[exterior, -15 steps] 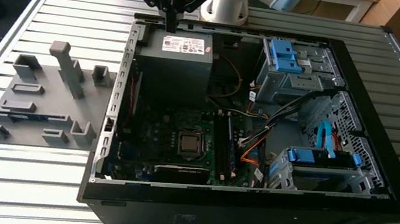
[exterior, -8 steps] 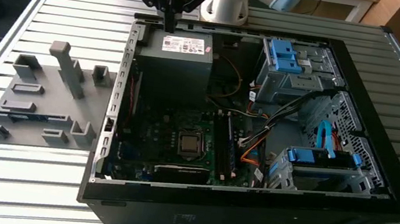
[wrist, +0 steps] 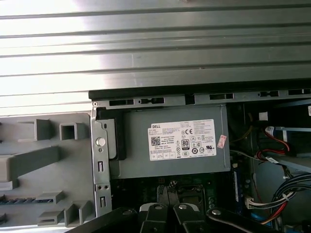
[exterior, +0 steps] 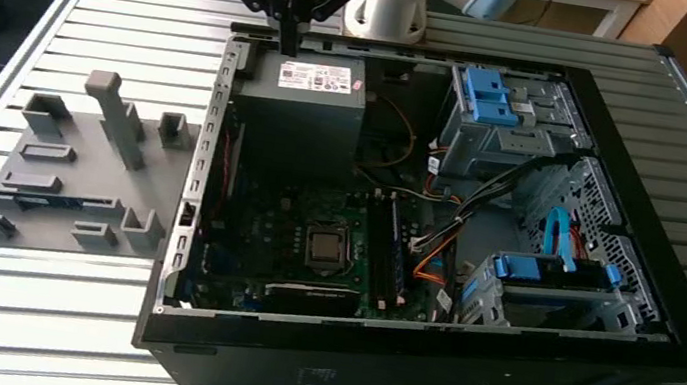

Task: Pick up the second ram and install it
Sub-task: 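Reach for the second ram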

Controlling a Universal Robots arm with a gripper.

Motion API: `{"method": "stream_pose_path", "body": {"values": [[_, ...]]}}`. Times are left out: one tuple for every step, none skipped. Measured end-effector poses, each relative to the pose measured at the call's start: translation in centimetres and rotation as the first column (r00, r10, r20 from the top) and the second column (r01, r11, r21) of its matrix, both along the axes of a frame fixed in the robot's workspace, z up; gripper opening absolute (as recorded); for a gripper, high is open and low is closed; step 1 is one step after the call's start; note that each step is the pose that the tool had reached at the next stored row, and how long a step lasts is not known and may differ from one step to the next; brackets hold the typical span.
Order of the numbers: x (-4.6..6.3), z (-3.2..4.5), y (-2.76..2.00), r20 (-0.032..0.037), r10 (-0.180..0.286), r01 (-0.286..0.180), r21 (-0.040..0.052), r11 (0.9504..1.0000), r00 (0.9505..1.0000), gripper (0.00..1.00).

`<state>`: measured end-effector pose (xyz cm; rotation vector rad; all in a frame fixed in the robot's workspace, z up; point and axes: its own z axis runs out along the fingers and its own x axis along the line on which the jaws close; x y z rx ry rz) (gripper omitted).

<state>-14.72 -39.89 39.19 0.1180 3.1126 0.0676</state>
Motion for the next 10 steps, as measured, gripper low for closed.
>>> {"method": "stream_pose_path", "body": {"values": [[-0.02, 0.00, 0.00, 0.0001, 0.000, 0.000, 0.0000, 1.0000, 1.0000, 0.11], [-0.04, -0.01, 0.00, 0.0000, 0.000, 0.000, 0.0000, 1.0000, 1.0000, 0.11], [-0.06, -0.01, 0.00, 0.0000, 0.000, 0.000, 0.0000, 1.0000, 1.0000, 0.11], [-0.09, -0.01, 0.00, -0.0001, 0.000, 0.000, 0.0000, 1.0000, 1.0000, 0.11], [-0.13, -0.02, 0.00, -0.0001, 0.000, 0.000, 0.0000, 1.0000, 1.0000, 0.11], [-0.16, -0.02, 0.00, 0.0000, 0.000, 0.000, 0.0000, 1.0000, 1.0000, 0.11], [-0.19, -0.02, 0.00, 0.0000, 0.000, 0.000, 0.0000, 1.0000, 1.0000, 0.11], [-0.22, -0.03, 0.00, -0.0001, 0.000, 0.000, 0.0000, 1.0000, 1.0000, 0.11], [-0.24, -0.03, 0.00, -0.0001, 0.000, 0.000, -0.0001, 1.0000, 1.0000, 0.11], [-0.26, -0.04, 0.00, -0.0001, 0.000, 0.000, 0.0000, 1.0000, 1.0000, 0.11]]}}
